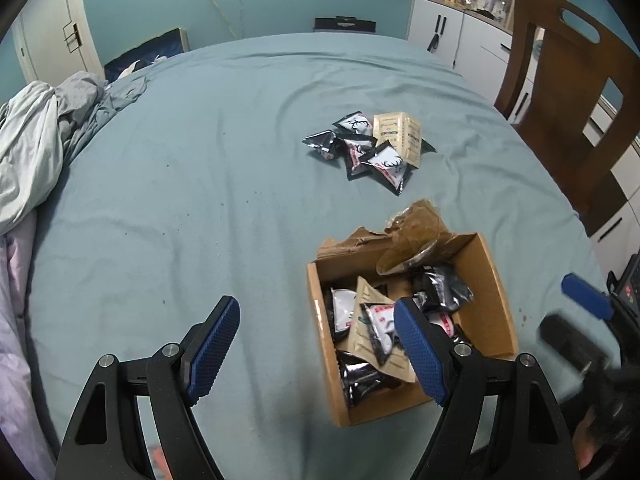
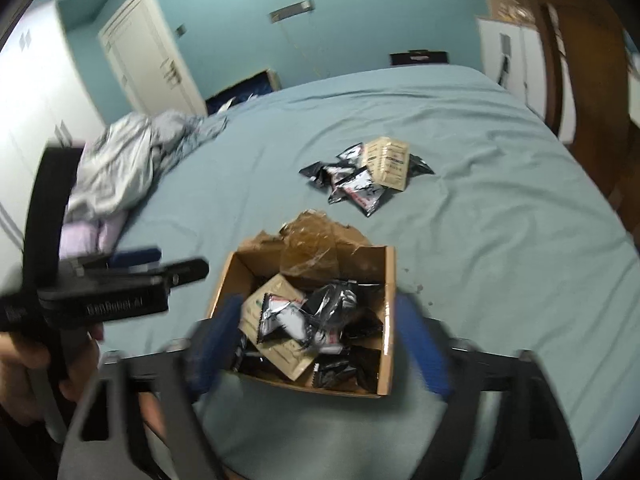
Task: Organize snacks
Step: 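Carry both packets over the box and open both tools to drop them, then move the open right tool back to the packet pile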
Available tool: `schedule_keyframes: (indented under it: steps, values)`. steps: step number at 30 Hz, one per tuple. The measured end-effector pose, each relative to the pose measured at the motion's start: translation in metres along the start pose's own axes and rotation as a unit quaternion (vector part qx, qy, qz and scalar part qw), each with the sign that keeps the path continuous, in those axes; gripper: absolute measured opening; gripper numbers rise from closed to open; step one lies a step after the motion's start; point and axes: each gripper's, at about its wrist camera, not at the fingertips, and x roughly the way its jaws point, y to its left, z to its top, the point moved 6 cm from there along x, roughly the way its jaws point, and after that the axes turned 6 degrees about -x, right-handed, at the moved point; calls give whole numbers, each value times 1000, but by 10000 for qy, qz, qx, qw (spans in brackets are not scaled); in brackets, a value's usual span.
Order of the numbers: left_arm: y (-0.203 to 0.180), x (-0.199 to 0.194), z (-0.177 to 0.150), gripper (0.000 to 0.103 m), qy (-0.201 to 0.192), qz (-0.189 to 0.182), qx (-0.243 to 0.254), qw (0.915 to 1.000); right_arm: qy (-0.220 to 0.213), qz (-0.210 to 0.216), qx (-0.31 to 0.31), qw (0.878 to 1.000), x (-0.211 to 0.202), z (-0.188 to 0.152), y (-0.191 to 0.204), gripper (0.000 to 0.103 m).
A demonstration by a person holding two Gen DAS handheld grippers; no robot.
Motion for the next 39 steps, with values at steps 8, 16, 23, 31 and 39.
schedule_keyframes:
  steps: [8,16,23,31,39]
  values:
    - [-7,3,-5,81,119,54,182,9998,-33,-569,915,9942,-9,-5,-39,85]
    - [-13,0,-2,84,228,-180,126,9995,-16,-1030,1038,9892,-18,-1,-41,85]
    - [-13,14,16,85,22,152,449,9989,96,-1130,558,9920,-13,12,-33,85]
    - [-10,38,46,85,-76,281,520,9982,492,-1133,380,9916,28,32,-42,85]
    - [-15,63,72,85,-84,204,296,9993,656,-1396,120,9880,72,55,-59,85]
